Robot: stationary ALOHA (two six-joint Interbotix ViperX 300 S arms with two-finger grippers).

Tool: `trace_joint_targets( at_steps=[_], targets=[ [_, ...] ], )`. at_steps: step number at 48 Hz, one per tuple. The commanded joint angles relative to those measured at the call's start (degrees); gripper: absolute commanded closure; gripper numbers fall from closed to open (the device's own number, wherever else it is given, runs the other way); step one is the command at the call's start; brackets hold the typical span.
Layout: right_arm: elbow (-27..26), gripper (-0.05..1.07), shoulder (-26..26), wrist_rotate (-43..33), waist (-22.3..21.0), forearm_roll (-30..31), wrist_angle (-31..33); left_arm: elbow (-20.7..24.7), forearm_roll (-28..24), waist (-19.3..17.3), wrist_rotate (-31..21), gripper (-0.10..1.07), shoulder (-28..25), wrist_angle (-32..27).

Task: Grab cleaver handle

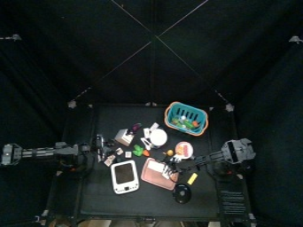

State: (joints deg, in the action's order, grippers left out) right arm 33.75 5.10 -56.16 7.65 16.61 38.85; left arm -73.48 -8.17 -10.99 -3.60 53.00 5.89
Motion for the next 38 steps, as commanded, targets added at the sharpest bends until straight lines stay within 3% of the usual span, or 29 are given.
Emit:
trace_joint_targets(
  at_steps=[1,38],
  targets=[
    [-0.35,0.26,-0.88,0.09,-0.44,0.09,-0.18,0.62,0.0,-0.18,0.0,0.11,-0.18,0.44],
    [-0.53,0.26,1.49,0.0,-0.44,-0.18,-0.97,0.53,0.0,-0.26,0.0,0.11,-0.18,0.26]
  ],
)
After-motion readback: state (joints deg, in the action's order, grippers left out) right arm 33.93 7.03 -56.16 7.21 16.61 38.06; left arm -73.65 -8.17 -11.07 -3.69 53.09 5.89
